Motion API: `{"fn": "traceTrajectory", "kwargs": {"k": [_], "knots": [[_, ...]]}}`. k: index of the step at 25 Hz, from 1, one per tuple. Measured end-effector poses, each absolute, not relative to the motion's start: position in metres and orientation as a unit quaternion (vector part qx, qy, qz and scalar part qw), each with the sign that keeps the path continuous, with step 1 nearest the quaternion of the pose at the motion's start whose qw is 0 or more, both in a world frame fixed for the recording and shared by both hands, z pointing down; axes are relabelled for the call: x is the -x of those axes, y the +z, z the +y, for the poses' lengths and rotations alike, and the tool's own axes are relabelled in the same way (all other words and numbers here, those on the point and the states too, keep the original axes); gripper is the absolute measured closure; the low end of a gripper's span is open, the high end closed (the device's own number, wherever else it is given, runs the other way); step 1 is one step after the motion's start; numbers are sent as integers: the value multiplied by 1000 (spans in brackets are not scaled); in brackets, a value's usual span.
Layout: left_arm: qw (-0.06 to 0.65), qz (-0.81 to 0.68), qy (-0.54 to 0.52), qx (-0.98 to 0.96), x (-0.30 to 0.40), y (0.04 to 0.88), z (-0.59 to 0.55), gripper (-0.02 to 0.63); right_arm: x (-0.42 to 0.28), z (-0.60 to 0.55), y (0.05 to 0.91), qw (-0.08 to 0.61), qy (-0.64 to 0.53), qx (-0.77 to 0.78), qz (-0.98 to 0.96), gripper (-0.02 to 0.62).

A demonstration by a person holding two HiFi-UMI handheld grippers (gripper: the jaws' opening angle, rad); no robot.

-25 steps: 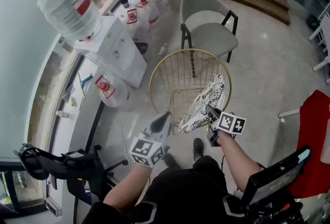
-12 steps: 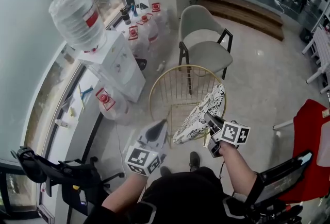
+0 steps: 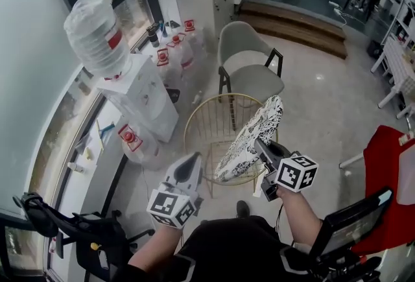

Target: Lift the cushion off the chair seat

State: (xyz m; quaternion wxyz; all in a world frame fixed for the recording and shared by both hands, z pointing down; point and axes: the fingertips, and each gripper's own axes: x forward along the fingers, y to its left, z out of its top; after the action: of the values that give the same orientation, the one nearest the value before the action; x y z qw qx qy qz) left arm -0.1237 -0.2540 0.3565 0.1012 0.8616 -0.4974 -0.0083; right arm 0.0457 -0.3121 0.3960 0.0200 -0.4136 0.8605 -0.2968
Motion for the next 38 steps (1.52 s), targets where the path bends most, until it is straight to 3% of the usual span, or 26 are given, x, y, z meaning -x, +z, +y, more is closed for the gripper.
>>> {"fn": "traceTrajectory", "kwargs": {"k": [13, 17, 20, 38], "knots": [[92, -527, -2, -845, 139, 346, -244, 598, -41, -284, 330, 7, -119, 445, 888, 569], [61, -547, 7, -835, 145, 338, -241, 598, -41, -277, 320, 13, -83, 454, 887, 571], [38, -547, 17, -836, 141, 332, -236, 598, -41, -269, 317, 18, -66, 461, 885, 572], [62, -530, 10, -846, 137, 337, -234, 598, -41, -262, 314, 11, -53, 472, 880, 575]]}}
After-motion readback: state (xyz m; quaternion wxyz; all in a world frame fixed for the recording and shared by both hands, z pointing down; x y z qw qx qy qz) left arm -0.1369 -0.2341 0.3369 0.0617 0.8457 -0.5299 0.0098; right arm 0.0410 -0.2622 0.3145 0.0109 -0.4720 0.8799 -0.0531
